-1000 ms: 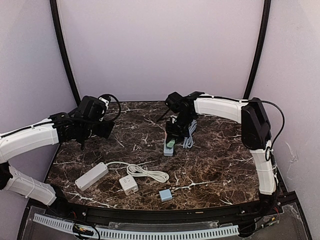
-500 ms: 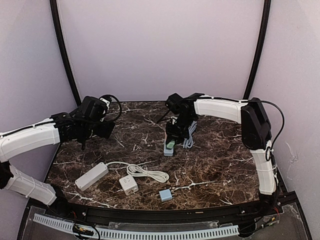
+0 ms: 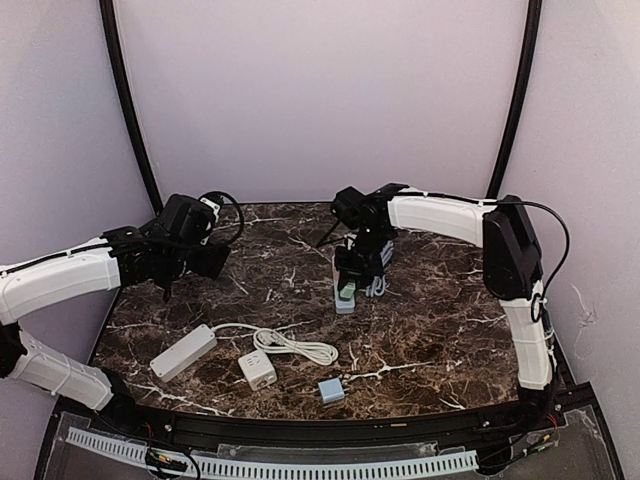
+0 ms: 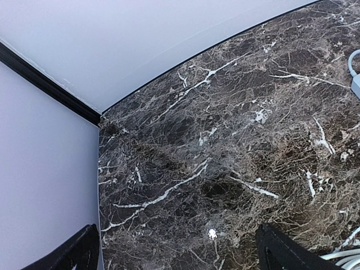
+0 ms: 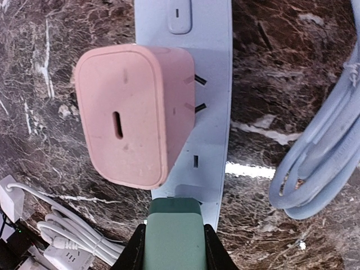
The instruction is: Insert the plug
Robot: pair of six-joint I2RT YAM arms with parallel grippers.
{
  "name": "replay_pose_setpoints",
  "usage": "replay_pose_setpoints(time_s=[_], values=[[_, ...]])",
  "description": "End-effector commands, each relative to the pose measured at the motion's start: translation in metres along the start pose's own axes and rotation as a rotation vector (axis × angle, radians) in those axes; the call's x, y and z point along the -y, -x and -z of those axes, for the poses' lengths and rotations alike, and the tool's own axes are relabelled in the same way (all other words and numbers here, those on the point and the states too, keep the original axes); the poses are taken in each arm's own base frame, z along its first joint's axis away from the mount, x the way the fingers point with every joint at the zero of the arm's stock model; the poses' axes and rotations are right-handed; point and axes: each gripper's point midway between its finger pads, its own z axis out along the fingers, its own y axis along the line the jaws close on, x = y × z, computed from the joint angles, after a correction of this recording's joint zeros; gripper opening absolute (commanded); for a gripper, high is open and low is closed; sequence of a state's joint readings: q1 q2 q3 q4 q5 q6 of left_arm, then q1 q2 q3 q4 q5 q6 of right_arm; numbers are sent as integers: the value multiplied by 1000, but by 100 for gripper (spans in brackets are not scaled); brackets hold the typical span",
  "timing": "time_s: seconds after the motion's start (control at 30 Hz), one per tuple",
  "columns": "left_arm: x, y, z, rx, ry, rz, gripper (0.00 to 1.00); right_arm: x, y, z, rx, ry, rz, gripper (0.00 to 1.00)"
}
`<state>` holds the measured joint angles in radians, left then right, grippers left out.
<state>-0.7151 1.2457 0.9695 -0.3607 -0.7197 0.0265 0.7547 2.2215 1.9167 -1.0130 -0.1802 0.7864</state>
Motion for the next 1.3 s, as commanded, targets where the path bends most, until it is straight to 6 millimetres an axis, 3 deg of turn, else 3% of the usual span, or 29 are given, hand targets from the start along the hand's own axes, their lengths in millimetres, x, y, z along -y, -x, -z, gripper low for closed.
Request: replay_pose_setpoints(time_s=[0.0,0.53,1.27], values=[[-1,-6,-3,-9,9,-11,99,34,-17,-4,-68,-179,14,0],[-3,-9,-2,-2,9,-14,99,47,-22,-11,-125,-276,41,0],[-8,-8,1,1,26,-30,99,43,-39,-28,-160,-353,22,0]])
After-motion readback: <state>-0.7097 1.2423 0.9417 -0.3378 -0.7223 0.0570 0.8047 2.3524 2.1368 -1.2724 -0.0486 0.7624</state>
